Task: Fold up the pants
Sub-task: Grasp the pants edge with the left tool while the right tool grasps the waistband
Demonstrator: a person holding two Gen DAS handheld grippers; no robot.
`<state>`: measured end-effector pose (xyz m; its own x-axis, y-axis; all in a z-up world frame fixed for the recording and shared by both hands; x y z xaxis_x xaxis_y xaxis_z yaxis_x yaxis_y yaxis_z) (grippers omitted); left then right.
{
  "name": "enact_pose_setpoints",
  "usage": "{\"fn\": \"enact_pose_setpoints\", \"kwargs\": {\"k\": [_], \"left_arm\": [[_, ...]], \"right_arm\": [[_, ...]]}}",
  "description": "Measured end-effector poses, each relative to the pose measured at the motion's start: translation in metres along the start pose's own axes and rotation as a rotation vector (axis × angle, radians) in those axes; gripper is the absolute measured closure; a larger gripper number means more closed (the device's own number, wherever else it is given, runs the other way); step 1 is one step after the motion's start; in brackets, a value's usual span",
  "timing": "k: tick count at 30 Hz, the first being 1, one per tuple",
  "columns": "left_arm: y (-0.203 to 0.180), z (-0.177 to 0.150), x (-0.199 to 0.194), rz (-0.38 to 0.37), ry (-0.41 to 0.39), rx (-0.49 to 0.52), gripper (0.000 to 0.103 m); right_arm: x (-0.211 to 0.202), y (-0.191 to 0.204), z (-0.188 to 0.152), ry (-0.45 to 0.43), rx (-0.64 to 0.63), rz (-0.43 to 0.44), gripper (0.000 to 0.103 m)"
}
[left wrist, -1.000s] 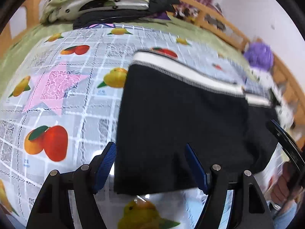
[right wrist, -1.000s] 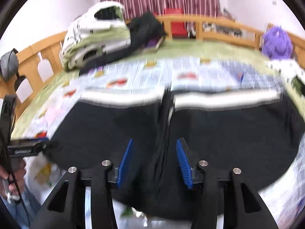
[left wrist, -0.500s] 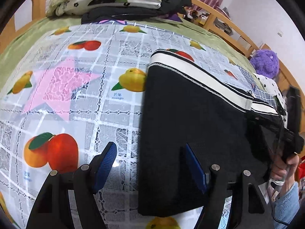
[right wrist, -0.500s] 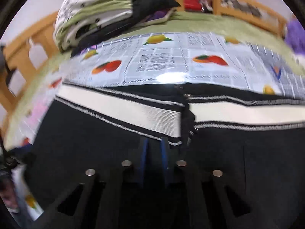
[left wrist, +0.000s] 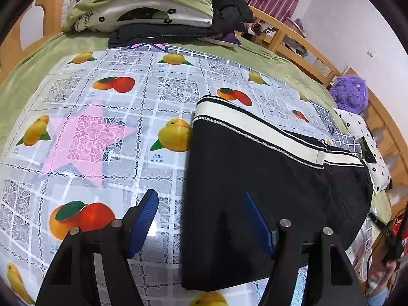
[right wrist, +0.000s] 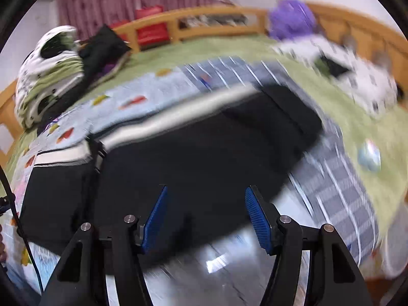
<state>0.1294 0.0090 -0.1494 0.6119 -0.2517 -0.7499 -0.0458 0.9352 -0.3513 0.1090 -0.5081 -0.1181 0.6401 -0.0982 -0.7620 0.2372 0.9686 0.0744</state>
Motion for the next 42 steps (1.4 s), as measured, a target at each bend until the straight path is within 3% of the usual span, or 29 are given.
{"fn": "enact_pose_setpoints", "kwargs": {"k": [3, 6, 9, 13, 15, 16, 17, 18, 19, 21, 26, 29, 32, 38, 40, 42], "left_arm": [[-0.002, 0.002, 0.003, 0.0, -0.013, -0.001, 0.036], [0.003, 0.001, 0.013, -0.004, 0.01, -0.017, 0.035], [0.016, 0.001, 0.025, -0.003, 0.015, -0.028, 0.035], [0.026, 0.008, 0.053, -0.096, 0.055, -0.032, 0.036], [0.023, 0.015, 0.063, -0.131, 0.047, -0.01, 0.038], [0.019, 0.021, 0.07, -0.158, 0.048, 0.007, 0.042], [0.016, 0.025, 0.076, -0.194, 0.061, 0.01, 0.059], [0.013, 0.028, 0.083, -0.236, 0.082, -0.005, 0.067], [0.013, 0.03, 0.088, -0.238, 0.081, -0.046, 0.068], [0.009, 0.033, 0.088, -0.252, 0.078, -0.05, 0.091], [0.014, 0.042, 0.045, -0.342, 0.019, -0.072, 0.093], [0.023, 0.041, 0.0, -0.314, -0.04, -0.005, 0.093], [0.053, 0.035, -0.04, -0.287, -0.07, -0.011, 0.093], [0.128, 0.019, -0.083, -0.105, -0.099, -0.046, 0.093], [0.143, 0.009, -0.085, -0.058, -0.103, -0.053, 0.093], [0.149, 0.001, -0.081, -0.04, -0.103, -0.051, 0.091]], "right_arm": [[0.007, -0.027, -0.019, 0.046, 0.065, 0.028, 0.041], [0.012, -0.036, -0.027, 0.033, 0.127, 0.085, 0.041], [0.032, -0.041, -0.028, 0.075, 0.207, 0.146, 0.041], [0.054, -0.042, -0.015, 0.061, 0.255, 0.132, 0.042], [0.061, -0.039, -0.009, 0.048, 0.258, 0.141, 0.053], [0.065, -0.038, -0.007, 0.038, 0.271, 0.14, 0.066], [0.07, -0.039, -0.006, 0.034, 0.281, 0.138, 0.077], [0.074, -0.039, -0.004, 0.03, 0.289, 0.151, 0.081], [0.077, -0.039, -0.004, 0.029, 0.303, 0.156, 0.085], [0.078, -0.041, -0.002, 0.029, 0.367, 0.164, 0.089], [0.05, -0.02, 0.01, -0.014, 0.331, 0.085, 0.091], [0.023, -0.001, 0.014, -0.03, 0.326, 0.145, 0.092], [0.003, 0.03, 0.005, -0.033, 0.283, 0.191, 0.092], [-0.01, 0.104, -0.043, 0.034, 0.164, 0.31, 0.091], [-0.007, 0.121, -0.061, 0.067, 0.12, 0.312, 0.089], [-0.003, 0.131, -0.076, 0.094, 0.057, 0.255, 0.082]]}}
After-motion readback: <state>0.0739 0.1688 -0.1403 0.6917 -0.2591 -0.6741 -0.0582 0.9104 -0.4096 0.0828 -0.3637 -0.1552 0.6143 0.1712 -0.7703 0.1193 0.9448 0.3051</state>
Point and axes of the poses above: each gripper's, at about its wrist camera, not at the fingertips, and x roughly the way its jaws point, y to its left, z to its top, the point moved 2 cm from there along x, roughly the way its jaws point, and after that the axes turned 3 degrees about -z, right-handed, at the moved point
